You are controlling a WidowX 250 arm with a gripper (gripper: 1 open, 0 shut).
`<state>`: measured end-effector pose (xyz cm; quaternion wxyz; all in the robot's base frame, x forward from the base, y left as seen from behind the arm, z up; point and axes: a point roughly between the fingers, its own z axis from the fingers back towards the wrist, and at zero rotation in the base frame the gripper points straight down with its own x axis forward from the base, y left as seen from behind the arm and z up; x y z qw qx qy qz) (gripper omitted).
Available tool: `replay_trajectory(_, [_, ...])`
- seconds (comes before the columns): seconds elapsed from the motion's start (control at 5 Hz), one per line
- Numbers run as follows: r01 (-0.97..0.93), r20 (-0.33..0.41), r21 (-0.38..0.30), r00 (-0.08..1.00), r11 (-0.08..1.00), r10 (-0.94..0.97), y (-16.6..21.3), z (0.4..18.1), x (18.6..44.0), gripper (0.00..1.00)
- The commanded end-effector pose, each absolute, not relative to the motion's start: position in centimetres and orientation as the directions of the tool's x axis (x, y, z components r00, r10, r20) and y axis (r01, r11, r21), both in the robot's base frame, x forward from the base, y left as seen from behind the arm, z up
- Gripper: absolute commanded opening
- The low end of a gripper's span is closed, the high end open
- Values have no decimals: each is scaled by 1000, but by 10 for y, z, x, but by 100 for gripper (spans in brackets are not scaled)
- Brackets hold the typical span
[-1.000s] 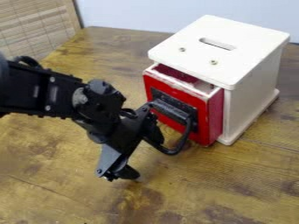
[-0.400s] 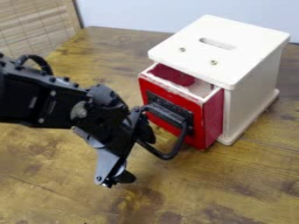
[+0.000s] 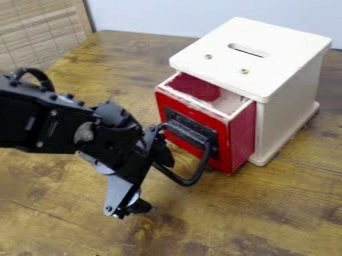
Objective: Open the drawer
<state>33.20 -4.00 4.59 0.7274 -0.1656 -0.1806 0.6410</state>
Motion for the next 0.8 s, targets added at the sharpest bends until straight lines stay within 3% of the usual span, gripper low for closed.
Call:
replay_trajectory(0.0, [-858, 53, -494, 136, 144, 989, -44, 54, 332, 100])
replay_trajectory(0.4, [-852, 49, -488, 189, 188, 981, -47, 53, 347, 100])
replay_trajectory(0.6, [-859, 48, -484, 161, 164, 986, -53, 59, 354, 100])
